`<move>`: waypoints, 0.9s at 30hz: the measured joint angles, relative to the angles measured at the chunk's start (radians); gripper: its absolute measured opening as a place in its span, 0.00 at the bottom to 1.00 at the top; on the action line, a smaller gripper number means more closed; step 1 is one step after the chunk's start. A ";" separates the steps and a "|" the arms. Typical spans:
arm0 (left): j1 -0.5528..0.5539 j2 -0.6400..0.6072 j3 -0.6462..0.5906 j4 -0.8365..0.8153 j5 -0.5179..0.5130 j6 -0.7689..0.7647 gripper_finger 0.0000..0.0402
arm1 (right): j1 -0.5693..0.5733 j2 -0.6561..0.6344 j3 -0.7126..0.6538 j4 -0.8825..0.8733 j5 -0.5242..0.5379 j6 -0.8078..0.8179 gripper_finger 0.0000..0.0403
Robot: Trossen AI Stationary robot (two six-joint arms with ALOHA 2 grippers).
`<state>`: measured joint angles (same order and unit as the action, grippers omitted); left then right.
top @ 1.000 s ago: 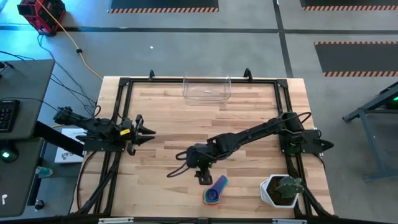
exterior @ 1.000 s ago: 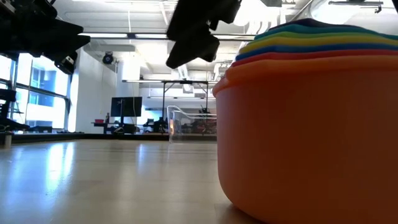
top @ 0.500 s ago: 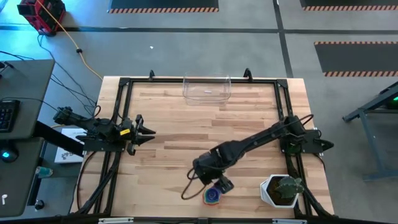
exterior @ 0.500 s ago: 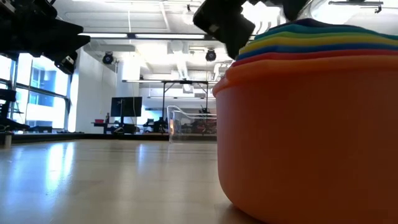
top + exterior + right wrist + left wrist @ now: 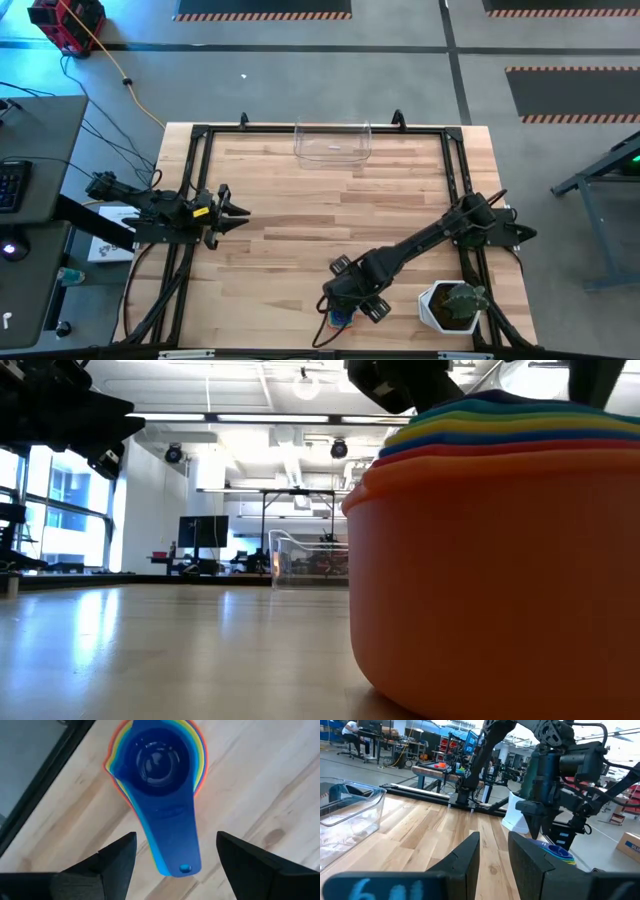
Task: Nest measuring cups in basket
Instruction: Put the stacked measuring cups into the transparent bin
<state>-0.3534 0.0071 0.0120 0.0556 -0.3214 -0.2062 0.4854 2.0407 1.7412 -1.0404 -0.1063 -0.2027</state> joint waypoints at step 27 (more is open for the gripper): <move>0.000 0.000 0.001 0.000 0.000 0.000 0.23 | 0.006 0.041 -0.023 0.040 -0.006 -0.008 0.66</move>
<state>-0.3535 0.0071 0.0128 0.0559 -0.3212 -0.2062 0.4919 2.0817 1.7180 -1.0008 -0.1123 -0.2104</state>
